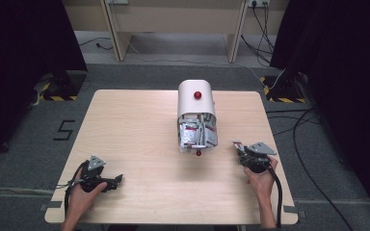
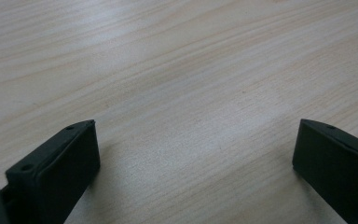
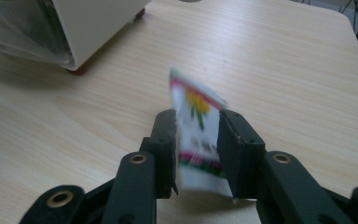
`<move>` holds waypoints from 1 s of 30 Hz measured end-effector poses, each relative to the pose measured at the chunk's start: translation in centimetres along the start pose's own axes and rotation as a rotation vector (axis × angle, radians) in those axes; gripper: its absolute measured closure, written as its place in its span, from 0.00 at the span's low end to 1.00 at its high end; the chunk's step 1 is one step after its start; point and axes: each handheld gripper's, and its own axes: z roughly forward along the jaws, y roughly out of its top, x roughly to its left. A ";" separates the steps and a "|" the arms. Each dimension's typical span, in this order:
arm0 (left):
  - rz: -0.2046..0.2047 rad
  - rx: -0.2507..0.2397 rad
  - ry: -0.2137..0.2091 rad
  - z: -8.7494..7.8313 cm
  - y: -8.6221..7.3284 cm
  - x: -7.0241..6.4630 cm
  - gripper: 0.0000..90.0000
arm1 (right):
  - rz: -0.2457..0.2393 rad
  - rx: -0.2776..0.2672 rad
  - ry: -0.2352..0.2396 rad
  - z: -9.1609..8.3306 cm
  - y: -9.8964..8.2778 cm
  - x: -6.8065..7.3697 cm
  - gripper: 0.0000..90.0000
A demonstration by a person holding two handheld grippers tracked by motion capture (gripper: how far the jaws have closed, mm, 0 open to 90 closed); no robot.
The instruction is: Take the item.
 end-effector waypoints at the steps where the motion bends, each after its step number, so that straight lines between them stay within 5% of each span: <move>1: -0.001 -0.001 0.000 0.0 0.0 0.0 0.00 | 0.004 -0.001 0.004 0.0 0.0 0.0 0.74; 18: -0.001 -0.001 0.000 0.0 0.0 0.0 0.00 | 0.027 -0.012 0.036 -0.2 0.4 0.3 0.70; 30: -0.001 -0.001 0.000 0.0 0.0 0.0 0.00 | 0.069 -0.006 0.072 -0.6 0.7 1.4 0.49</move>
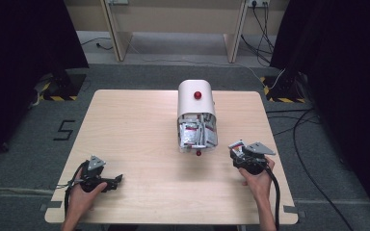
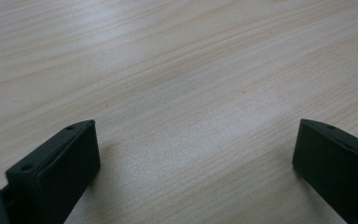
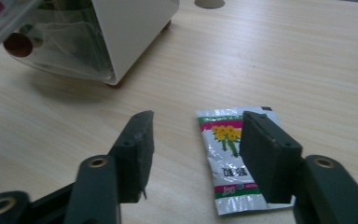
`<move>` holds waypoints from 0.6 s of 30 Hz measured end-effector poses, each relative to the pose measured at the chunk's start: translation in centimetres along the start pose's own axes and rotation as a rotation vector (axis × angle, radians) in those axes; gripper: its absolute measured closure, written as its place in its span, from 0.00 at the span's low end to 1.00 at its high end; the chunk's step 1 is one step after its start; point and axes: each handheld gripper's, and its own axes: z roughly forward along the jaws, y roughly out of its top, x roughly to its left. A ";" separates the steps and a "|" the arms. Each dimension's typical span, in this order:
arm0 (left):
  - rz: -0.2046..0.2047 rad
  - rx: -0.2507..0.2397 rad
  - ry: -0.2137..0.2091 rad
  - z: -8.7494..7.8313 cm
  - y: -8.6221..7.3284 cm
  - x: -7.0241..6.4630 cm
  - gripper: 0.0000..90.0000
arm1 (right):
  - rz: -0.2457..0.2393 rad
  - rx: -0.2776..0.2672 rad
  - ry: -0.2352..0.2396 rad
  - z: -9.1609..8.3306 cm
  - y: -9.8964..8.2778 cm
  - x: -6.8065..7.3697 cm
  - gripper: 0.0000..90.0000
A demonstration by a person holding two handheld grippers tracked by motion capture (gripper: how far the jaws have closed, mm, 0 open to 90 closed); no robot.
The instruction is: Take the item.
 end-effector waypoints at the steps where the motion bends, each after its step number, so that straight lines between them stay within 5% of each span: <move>1: 0.001 0.001 0.001 0.0 0.0 0.0 0.00 | 0.000 0.001 0.002 -0.1 0.0 0.1 0.47; 6: 0.000 0.000 0.000 0.0 0.0 0.0 0.00 | 0.034 0.002 0.028 -0.6 -0.1 0.8 0.38; 18: 0.000 0.000 0.000 0.0 0.0 0.0 0.00 | 0.031 0.045 0.054 -0.9 -0.4 2.2 0.28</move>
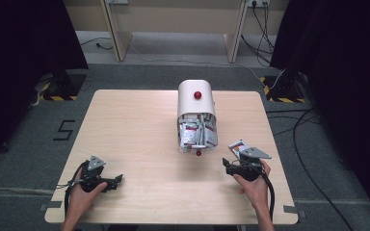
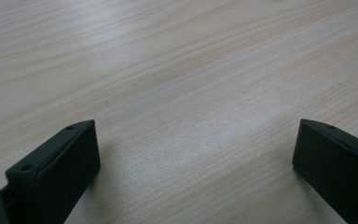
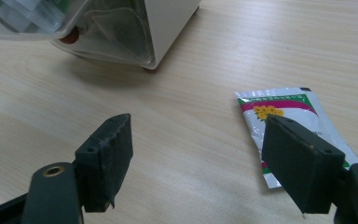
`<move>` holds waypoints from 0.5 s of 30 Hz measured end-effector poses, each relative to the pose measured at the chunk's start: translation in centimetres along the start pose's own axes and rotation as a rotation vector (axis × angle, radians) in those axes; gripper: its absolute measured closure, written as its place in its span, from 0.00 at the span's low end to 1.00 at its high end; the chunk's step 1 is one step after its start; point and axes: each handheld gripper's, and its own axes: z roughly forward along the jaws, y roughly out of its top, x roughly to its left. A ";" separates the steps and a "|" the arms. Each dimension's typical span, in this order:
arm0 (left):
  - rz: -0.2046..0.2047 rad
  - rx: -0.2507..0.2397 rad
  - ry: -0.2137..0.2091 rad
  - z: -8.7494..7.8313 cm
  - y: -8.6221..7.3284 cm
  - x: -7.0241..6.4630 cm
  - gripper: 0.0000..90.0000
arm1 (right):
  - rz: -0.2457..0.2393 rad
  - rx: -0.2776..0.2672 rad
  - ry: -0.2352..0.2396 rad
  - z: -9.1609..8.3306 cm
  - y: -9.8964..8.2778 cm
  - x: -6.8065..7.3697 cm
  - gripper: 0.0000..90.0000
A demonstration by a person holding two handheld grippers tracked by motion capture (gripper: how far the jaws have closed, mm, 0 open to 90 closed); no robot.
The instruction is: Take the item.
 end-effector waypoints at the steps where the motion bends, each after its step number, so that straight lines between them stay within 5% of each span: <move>1: 0.000 0.000 0.000 0.0 0.0 0.0 0.00 | -0.004 -0.002 -0.001 -0.1 0.0 0.1 0.28; 15: 0.000 0.000 0.000 0.0 0.0 0.0 0.00 | -0.021 -0.007 0.002 -0.8 -0.3 0.6 0.24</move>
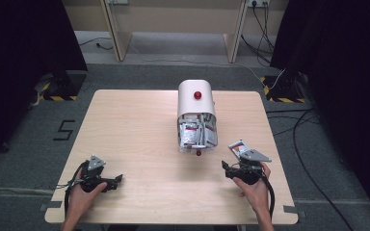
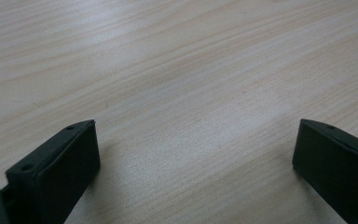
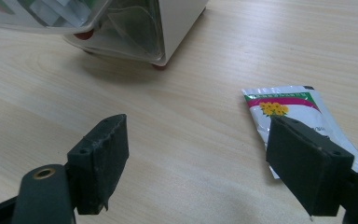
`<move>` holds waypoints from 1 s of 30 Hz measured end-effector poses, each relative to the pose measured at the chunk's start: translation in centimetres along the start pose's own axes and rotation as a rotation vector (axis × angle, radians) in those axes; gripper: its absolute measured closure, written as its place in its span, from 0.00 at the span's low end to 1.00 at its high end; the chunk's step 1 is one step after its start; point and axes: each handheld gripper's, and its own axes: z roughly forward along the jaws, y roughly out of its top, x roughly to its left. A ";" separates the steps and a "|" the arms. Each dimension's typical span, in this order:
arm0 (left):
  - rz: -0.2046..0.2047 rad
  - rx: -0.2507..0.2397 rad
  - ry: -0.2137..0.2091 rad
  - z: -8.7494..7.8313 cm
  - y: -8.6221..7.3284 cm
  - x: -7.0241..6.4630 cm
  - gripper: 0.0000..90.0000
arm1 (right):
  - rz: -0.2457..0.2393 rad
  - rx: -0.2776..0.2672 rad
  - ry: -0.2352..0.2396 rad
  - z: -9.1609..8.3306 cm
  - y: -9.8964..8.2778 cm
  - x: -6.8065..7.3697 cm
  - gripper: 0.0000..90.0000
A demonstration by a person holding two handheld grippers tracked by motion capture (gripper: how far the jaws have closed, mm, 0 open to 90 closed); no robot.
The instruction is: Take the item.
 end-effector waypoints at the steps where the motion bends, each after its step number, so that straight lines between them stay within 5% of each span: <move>1: 0.000 0.000 0.000 0.0 0.0 0.0 0.00 | -0.002 -0.001 0.000 -0.1 0.0 0.0 0.24; 30: 0.000 0.000 0.000 0.0 0.0 0.0 0.00 | -0.041 -0.006 -0.021 -1.6 -2.1 0.4 0.23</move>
